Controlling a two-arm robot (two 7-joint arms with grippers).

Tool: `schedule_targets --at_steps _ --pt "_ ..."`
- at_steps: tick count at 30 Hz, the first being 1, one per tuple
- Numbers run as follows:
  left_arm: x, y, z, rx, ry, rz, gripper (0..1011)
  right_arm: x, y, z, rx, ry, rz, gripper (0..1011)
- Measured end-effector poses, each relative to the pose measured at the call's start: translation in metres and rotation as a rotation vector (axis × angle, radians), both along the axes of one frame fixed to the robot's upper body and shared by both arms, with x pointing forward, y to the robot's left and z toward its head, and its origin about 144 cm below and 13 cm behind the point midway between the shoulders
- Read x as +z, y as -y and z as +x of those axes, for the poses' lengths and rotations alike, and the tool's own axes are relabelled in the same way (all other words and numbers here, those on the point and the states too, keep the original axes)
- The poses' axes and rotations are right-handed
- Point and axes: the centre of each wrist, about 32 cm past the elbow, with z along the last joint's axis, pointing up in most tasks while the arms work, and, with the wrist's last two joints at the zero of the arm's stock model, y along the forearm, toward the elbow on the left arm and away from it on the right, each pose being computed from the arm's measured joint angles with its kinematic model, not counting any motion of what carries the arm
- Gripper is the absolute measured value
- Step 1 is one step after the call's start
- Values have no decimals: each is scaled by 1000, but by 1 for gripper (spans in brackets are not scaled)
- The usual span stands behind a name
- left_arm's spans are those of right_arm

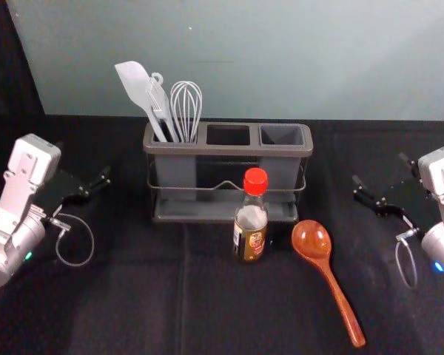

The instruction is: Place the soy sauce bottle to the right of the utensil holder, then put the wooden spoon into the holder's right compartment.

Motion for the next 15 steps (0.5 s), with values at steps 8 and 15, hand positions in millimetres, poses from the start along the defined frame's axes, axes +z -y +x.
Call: schedule_targets --at_steps 8,15 --pt "0 0 0 0 0 0 1005 0 0 0 0 0 0 1003" --pt "0 0 0 0 0 0 1005 0 0 0 0 0 0 1003"
